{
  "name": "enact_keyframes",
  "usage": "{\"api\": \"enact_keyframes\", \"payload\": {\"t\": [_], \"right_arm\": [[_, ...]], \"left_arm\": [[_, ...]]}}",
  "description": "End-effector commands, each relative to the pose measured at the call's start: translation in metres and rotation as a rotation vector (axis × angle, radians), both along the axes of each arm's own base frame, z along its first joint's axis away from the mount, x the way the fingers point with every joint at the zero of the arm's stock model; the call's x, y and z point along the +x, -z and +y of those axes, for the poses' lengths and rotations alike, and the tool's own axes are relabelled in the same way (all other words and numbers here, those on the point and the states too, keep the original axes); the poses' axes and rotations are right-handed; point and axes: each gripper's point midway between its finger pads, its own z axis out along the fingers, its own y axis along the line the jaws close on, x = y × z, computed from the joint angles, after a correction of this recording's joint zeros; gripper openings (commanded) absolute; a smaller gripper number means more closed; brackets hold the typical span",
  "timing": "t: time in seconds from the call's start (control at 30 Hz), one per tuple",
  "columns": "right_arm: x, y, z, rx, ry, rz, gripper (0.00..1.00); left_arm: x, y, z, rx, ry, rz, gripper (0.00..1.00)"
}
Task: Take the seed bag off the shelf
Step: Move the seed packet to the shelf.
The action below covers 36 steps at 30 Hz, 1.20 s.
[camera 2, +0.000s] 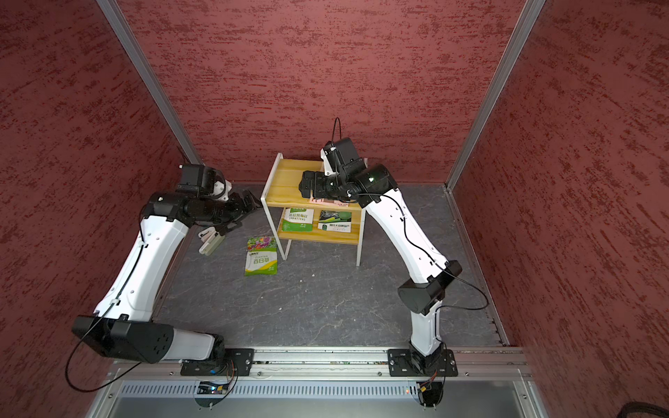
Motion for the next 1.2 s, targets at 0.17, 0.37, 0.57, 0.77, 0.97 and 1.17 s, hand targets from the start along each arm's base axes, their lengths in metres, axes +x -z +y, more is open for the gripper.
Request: {"api": "enact_keyframes", "payload": {"t": [0.17,0.37,0.57,0.77,0.97,1.17], "right_arm": [[-0.029,0.002,-0.006,-0.011,0.014,-0.014,0.98],[-0.036,-0.009,-0.008,0.000,0.021,-0.043,0.98],[-0.032,-0.021,-0.002,0.018,0.011,-0.069,0.98],[-0.032,-0.042,0.003,0.049,0.004,-0.096,0.98],[-0.021,-0.049,0.004,0.019,0.013,-0.148,0.98],[0.002,-0.036,0.018,-0.006,0.011,-0.156,0.98]], "left_arm": [[-0.011,0.006,-0.002,0.010,0.036,0.018,1.00],[-0.011,0.003,-0.001,0.011,0.034,0.007,1.00],[-0.008,-0.001,-0.001,0.009,0.039,0.003,1.00],[-0.011,-0.001,0.000,0.015,0.050,0.021,1.00],[-0.015,0.004,0.000,-0.014,0.051,0.035,1.00],[-0.019,0.007,-0.002,-0.032,0.062,0.044,1.00]]}}
